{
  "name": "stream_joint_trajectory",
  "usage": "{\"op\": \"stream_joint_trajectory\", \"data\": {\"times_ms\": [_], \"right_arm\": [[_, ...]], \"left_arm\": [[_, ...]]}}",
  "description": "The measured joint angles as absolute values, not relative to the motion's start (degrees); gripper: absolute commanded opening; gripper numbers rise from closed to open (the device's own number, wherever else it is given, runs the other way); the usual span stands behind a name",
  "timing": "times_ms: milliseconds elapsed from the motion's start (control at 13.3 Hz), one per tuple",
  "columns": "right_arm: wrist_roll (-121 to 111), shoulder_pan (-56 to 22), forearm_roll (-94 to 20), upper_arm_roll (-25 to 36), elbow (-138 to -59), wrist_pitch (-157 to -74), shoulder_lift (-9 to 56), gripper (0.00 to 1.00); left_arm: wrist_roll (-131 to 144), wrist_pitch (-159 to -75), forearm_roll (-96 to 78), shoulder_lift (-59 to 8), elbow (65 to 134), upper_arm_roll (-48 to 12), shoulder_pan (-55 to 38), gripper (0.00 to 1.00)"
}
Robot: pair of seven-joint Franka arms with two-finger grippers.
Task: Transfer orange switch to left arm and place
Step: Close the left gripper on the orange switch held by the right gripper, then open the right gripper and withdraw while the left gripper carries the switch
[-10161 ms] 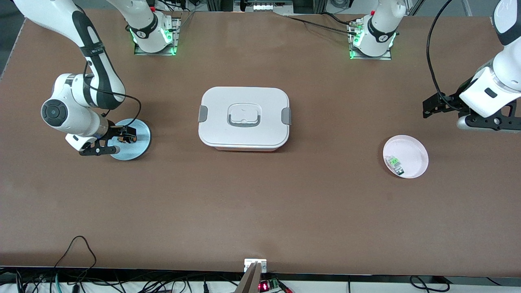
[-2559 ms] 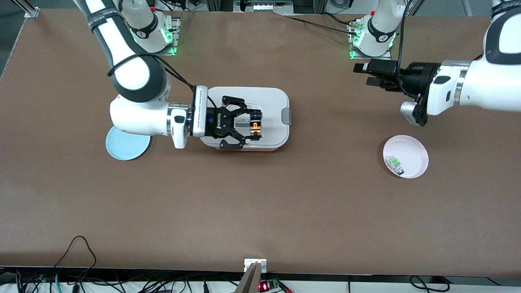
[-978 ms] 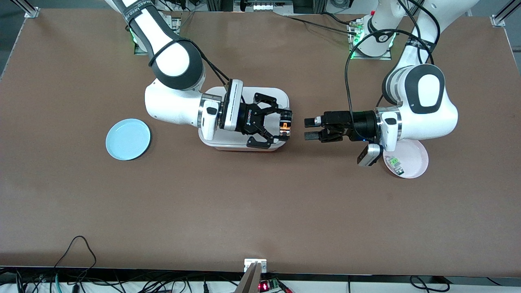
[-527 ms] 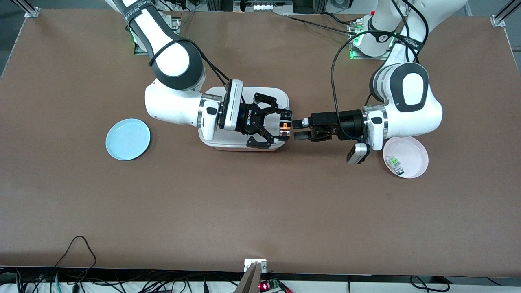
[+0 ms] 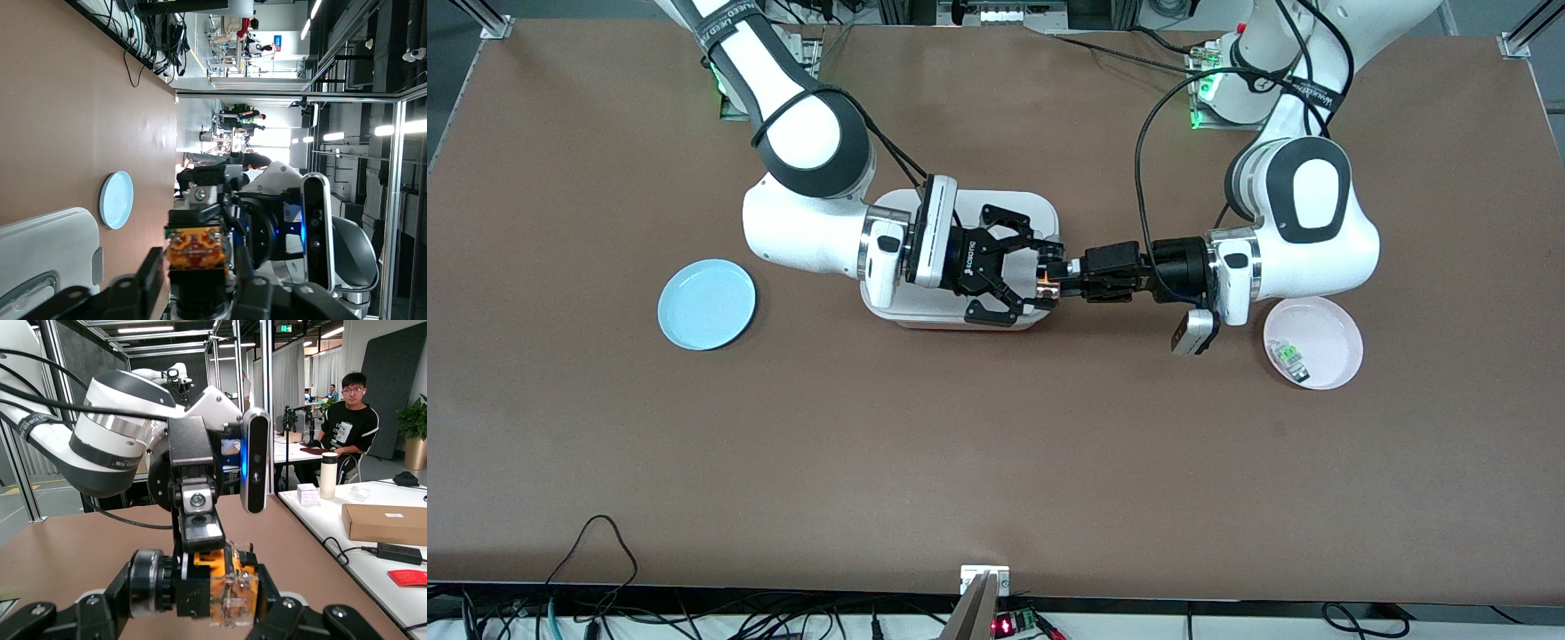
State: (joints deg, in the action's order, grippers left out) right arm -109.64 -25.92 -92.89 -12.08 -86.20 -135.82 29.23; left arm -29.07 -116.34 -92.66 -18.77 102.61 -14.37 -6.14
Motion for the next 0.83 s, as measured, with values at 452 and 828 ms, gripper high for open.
{"op": "stream_joint_trajectory", "data": {"times_ms": [452,828], "right_arm": [[-110.11,-25.92,-92.89,-12.06,-86.1,-135.83,29.22,0.49],[-108.66,-25.94,-92.98,-12.14,-86.07,-135.78,29.21,1.0]], "left_arm": [[-28.78,-116.33,-92.81,-18.83,102.48,-14.37,-6.12,0.04],[-29.38,-116.35,-92.8,-18.83,102.4,-14.34,-6.07,0.04]]}}
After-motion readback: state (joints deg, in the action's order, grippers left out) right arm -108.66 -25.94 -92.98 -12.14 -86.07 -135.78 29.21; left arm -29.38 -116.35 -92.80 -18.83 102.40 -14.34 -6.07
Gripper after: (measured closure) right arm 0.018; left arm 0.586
